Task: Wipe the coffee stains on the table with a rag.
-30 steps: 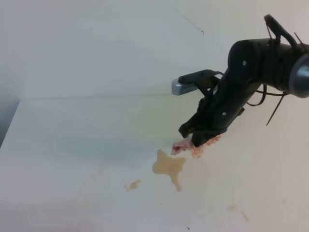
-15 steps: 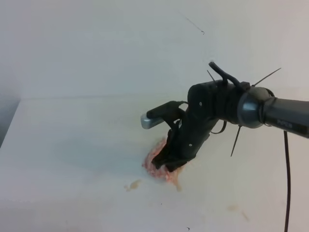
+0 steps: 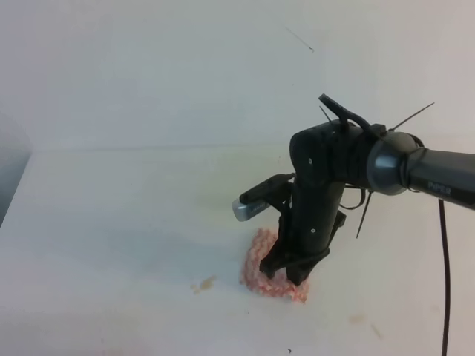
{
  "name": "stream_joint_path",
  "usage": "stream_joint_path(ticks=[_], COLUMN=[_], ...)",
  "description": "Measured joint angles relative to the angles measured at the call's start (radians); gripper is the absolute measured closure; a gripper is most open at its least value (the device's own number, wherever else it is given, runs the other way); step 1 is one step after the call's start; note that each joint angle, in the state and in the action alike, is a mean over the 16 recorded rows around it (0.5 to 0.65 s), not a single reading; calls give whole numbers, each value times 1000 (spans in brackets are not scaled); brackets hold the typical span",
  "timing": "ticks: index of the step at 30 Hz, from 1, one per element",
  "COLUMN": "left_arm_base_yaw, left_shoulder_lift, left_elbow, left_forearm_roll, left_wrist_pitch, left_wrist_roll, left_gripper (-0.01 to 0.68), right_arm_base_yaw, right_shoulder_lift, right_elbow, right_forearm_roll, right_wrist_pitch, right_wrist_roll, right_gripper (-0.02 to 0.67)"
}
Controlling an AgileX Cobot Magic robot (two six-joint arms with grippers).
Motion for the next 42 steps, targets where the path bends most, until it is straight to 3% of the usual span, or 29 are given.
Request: stream_joint_path(ticks=[20, 34, 42], left_arm_base_yaw=[0, 0, 0], left_shoulder_lift=[0, 0, 0], left_elbow=[0, 0, 0], left_forearm_roll=[0, 0, 0], left_wrist_pitch=[0, 0, 0], left_wrist_roll=[0, 0, 0], left_gripper=[672, 672, 672], right_arm_base_yaw=[-215, -234, -234], right_shoulder_lift=[-112, -434, -572], right_elbow=[41, 435, 578], right_forearm_roll=[-14, 56, 59], right_wrist_pitch=[-12, -357, -514], right_wrist_roll=[10, -58, -70], right_gripper=[635, 632, 519])
